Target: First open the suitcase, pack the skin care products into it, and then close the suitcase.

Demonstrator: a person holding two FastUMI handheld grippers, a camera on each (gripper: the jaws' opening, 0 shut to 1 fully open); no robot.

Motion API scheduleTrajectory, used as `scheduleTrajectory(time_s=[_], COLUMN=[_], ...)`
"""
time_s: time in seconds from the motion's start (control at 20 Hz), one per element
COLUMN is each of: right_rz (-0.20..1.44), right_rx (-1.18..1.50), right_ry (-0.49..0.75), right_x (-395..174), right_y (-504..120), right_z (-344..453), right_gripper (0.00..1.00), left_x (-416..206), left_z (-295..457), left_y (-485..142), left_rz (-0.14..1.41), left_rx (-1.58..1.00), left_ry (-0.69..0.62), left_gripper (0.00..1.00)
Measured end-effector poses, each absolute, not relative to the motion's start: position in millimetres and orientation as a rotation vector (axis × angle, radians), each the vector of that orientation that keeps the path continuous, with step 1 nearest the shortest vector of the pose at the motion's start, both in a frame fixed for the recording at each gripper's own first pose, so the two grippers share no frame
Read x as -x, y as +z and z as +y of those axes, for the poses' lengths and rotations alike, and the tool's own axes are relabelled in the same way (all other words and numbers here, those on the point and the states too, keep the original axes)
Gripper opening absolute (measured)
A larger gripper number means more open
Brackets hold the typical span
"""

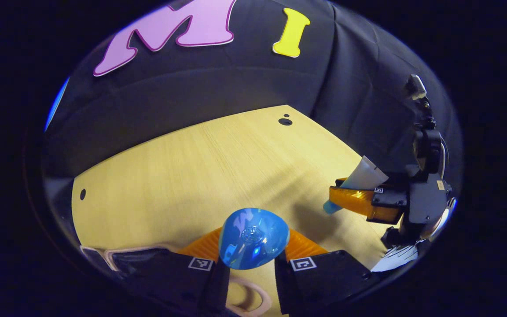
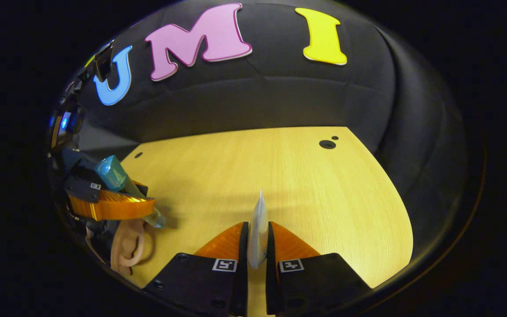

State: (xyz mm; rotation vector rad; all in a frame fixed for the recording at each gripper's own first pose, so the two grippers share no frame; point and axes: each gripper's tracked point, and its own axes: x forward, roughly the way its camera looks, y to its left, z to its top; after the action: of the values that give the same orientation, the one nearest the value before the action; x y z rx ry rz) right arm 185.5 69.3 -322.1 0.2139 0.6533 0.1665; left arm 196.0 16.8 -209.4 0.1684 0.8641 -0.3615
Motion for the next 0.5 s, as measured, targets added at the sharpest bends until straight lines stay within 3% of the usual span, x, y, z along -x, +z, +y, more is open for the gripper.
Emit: scheduleTrajectory(time_s=[0.25, 0.35, 0.5], right_rz=[0.559, 0.525, 0.497], right_rx=[-0.219, -0.202, -0.194], right_ry=[0.245, 0.268, 0.291], right_x=[-159.9, -149.0, -132.5], right_y=[-260.6, -244.1, -229.7], right_z=[105.4, 121.3, 141.4], right_gripper=[0.19, 0.19, 0.19], left_x=[-117.6, -85.2, -43.1], left_z=[117.0, 155.7, 205.5], left_y=[-183.0, -200.4, -241.4], left_rz=[1.09, 1.225, 1.412], left_rx=[-0.17, -0.169, -0.148], left_ry=[-0.274, -0.221, -0.1], left_gripper=[0.48, 0.51, 0.48])
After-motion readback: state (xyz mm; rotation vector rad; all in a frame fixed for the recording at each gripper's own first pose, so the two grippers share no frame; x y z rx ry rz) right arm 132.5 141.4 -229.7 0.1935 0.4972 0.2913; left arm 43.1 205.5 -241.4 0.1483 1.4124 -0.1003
